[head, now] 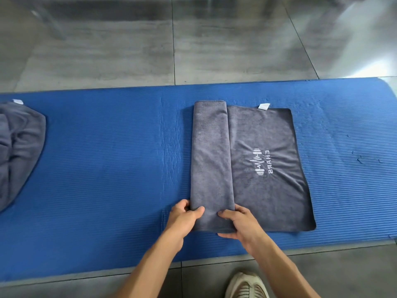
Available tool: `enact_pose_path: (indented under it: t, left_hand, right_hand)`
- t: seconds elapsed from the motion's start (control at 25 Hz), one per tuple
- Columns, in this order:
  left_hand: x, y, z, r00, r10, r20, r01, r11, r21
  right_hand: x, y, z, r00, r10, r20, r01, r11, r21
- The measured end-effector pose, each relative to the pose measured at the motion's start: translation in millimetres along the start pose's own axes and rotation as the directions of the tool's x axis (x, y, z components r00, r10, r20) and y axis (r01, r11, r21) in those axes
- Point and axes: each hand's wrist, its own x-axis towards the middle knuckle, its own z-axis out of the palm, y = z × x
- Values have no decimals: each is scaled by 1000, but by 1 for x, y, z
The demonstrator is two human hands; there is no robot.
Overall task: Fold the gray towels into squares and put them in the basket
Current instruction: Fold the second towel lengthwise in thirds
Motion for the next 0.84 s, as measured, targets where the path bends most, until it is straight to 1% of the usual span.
enact_pose_path:
  t: [0.08, 0.12, 0.16, 0.2, 0.24, 0.28, 0.32, 0.36, 0.4, 0.44, 0.48, 0.52, 0.56, 0.6, 0.64, 0.68, 0.72, 0.76, 0.8, 0.84]
  left_hand:
    - [-3, 0, 1, 1000, 26, -13, -25, 998, 53]
    - [-3, 0, 1, 999, 40, -26, -38, 995, 89]
    - [-4, -1, 1, 998, 55, -37, -50, 990, 132]
    - [-5, -2, 1, 996, 71, -50, -61, 983, 175]
    - [-6, -1, 2, 993, 91, -70, -73, 973, 220]
    - [-8, 0, 2, 989, 112, -95, -83, 958, 273]
    - [-9, 2, 2, 984, 128, -121, -82, 942, 324]
    - [-10, 4, 2, 979, 143, -144, -83, 929, 360]
    - [-11, 7, 1, 976, 159, -152, -88, 916, 390]
    - [-12, 10, 0, 975, 167, -148, -92, 904, 418]
    - [-14, 13, 0, 976, 167, -142, -86, 889, 450]
    - [-14, 15, -1, 975, 169, -145, -77, 867, 492]
    - [-14, 15, -1, 966, 203, -159, -87, 836, 542]
    - [-13, 15, -2, 946, 280, -165, -133, 797, 589]
    - [-11, 15, -3, 907, 392, -155, -219, 751, 623]
    - [-7, 18, -2, 846, 517, -133, -320, 690, 650]
    - [-2, 22, -2, 785, 613, -94, -396, 612, 685]
    - [4, 27, -2, 745, 666, -33, -439, 527, 728]
    - [10, 33, -1, 728, 685, 38, -461, 448, 766]
    - [16, 39, -1, 730, 676, 103, -465, 380, 799]
  right_hand:
    - [-4, 1, -5, 997, -8, -71, -8, 975, -221]
    - [-6, 0, -7, 996, -11, -86, -20, 934, -356]
    - [-8, 0, -10, 995, -30, -99, -26, 855, -519]
    - [-10, -1, -14, 987, -88, -132, -29, 720, -693]
    - [-11, -1, -16, 963, -212, -167, -31, 525, -850]
    - [-12, -2, -16, 912, -380, -156, -22, 333, -943]
    - [-12, -4, -13, 834, -542, -102, 35, 236, -971]
    - [-12, -9, -7, 739, -674, -20, 154, 198, -968]
    - [-9, -13, -1, 643, -763, 70, 298, 164, -940]
    - [-3, -16, 7, 580, -801, 147, 401, 124, -908]
    - [6, -17, 13, 561, -800, 211, 455, 85, -886]
    - [15, -17, 16, 564, -779, 275, 471, 30, -881]
    - [23, -16, 18, 579, -743, 335, 459, -43, -888]
    - [29, -16, 19, 574, -726, 379, 431, -126, -893]
    - [31, -20, 20, 571, -723, 390, 400, -170, -901]
    - [33, -26, 20, 556, -742, 374, 388, -166, -907]
    - [36, -33, 21, 536, -773, 339, 396, -124, -910]
    - [41, -38, 20, 519, -795, 314, 413, -88, -907]
    - [44, -42, 20, 523, -793, 312, 413, -85, -907]
    - [48, -43, 20, 535, -769, 349, 410, -124, -903]
